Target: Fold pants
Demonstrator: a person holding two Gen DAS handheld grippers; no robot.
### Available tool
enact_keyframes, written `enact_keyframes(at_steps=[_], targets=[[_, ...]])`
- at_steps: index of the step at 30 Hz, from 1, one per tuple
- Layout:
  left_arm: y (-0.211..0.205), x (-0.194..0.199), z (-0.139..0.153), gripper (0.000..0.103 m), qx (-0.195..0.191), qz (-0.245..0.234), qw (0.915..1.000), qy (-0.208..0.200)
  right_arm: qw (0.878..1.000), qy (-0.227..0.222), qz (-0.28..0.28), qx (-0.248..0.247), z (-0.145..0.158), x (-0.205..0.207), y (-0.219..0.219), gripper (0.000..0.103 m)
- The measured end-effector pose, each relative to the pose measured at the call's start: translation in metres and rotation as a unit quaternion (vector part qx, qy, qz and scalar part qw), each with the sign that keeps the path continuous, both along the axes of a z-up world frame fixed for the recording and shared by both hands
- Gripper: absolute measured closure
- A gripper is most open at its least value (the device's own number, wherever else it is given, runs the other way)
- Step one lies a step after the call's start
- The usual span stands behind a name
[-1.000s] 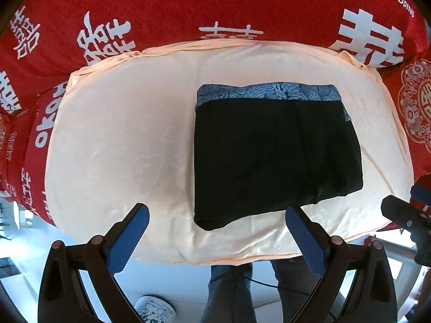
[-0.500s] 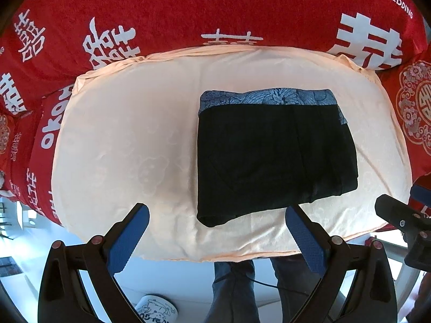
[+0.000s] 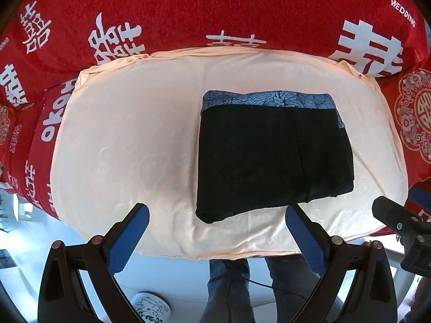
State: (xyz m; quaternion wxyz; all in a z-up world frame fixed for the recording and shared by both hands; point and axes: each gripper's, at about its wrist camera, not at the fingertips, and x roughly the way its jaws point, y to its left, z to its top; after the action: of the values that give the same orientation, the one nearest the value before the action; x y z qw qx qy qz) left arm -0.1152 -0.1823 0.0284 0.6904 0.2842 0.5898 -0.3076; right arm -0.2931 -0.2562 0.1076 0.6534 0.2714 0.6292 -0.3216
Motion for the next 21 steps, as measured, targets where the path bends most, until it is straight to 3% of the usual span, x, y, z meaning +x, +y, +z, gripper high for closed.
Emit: enact_keyframes(at_steps=[21], targets=[[0.0007,0.0014,0.0030,0.002,-0.002,0.002,1.0000,-0.001,1.000,-0.002,-0.005,-0.009,0.0068,0.0018,0.0031,0.000]])
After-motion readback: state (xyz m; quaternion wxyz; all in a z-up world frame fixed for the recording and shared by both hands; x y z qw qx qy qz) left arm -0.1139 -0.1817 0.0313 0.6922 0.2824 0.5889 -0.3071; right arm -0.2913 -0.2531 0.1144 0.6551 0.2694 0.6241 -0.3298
